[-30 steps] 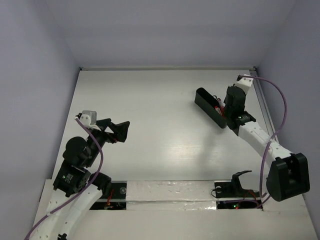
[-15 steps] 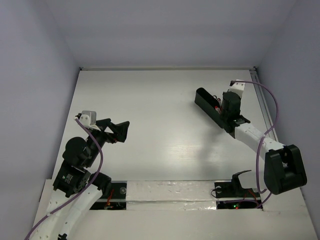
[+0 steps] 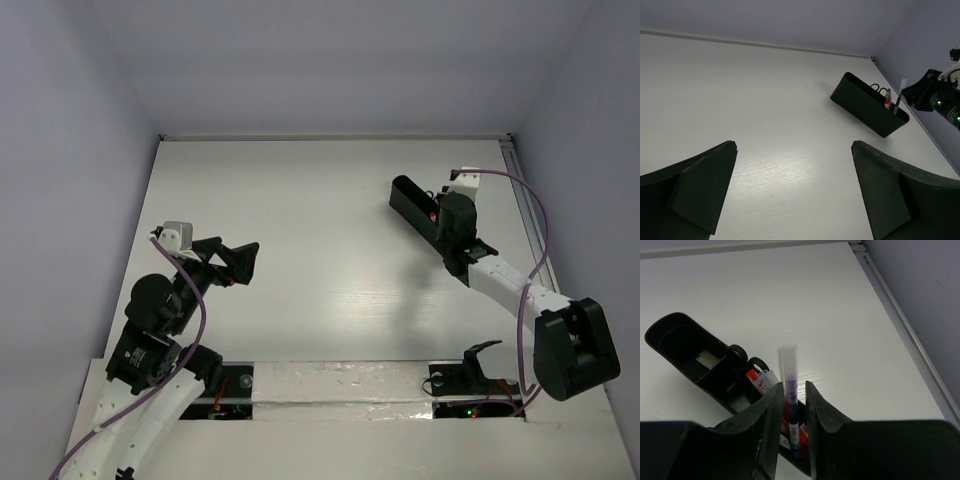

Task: Sort the stationery into containers
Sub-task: Reset both arms

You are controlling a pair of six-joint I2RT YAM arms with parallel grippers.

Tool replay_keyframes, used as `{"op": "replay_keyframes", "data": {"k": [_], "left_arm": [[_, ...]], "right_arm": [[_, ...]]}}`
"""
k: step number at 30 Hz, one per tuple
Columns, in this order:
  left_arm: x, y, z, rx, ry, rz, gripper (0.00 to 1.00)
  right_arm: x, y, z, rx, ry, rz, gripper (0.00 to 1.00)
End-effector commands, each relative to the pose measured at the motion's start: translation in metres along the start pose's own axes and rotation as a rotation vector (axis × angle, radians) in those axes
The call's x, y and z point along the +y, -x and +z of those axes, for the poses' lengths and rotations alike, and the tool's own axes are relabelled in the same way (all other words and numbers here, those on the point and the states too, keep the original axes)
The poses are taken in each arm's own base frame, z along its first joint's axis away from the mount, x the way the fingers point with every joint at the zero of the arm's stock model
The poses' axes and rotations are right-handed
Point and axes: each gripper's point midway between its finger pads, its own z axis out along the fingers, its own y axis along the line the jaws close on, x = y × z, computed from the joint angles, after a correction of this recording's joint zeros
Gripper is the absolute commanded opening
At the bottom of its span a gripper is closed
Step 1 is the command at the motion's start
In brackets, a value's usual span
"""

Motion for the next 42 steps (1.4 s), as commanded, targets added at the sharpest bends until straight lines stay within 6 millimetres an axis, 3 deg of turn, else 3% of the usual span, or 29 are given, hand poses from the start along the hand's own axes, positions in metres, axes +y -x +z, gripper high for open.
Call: {"op": "replay_keyframes", "data": {"k": [1,2,6,11,14,16,19,20,23,24,25,29,35,39,42], "left_arm": [[-0.008,0.018,-0.002,-0.056,-0.03,0.006,0.99],[-0.008,0.017,-0.002,-0.055,-0.03,0.006,0.99],[-0.008,0.017,-0.002,-0.054,-0.029,0.007,0.99],[-0.007,0.017,-0.001,-0.052,-0.025,0.008,0.99],[-0.007,0.017,-0.001,-0.052,-0.022,0.006,0.99],[-0.005,0.015,0.001,-0.042,-0.011,0.008,0.99],[-0.005,0.017,0.001,-0.047,-0.007,0.008,0.99],[-0.005,0.02,0.0,-0.052,-0.007,0.007,0.99],[-0.011,0.032,-0.005,-0.096,-0.029,0.007,0.99],[-0.012,0.035,-0.006,-0.107,-0.035,0.007,0.99],[-0.014,0.038,-0.007,-0.118,-0.044,0.005,0.99],[-0.025,0.058,-0.016,-0.187,-0.088,-0.002,0.99],[-0.035,0.086,-0.024,-0.25,-0.112,-0.001,0.99],[-0.039,0.109,-0.032,-0.311,-0.11,0.012,0.99],[-0.042,0.112,-0.033,-0.327,-0.126,0.027,0.99]], "right_arm": [[-0.002,0.014,-0.009,-0.044,-0.009,0.053,0.31],[-0.003,0.015,-0.01,-0.045,-0.007,0.06,0.38],[-0.006,0.023,-0.018,-0.054,0.002,0.087,0.47],[-0.002,0.032,-0.033,-0.04,0.057,0.147,0.48],[0.005,0.049,-0.051,-0.041,0.157,0.215,0.47],[0.013,0.058,-0.066,-0.018,0.24,0.252,0.45],[0.009,0.091,-0.099,-0.057,0.338,0.31,0.31],[0.002,0.109,-0.114,-0.098,0.365,0.347,0.23],[-0.011,0.141,-0.149,-0.157,0.436,0.395,0.2],[-0.016,0.152,-0.157,-0.187,0.442,0.414,0.42],[-0.019,0.155,-0.164,-0.193,0.457,0.416,0.99],[-0.031,0.184,-0.198,-0.274,0.532,0.48,1.0],[-0.05,0.201,-0.23,-0.379,0.58,0.533,1.0],[-0.057,0.203,-0.238,-0.415,0.583,0.537,1.0],[-0.06,0.199,-0.235,-0.411,0.559,0.524,1.0]]}}
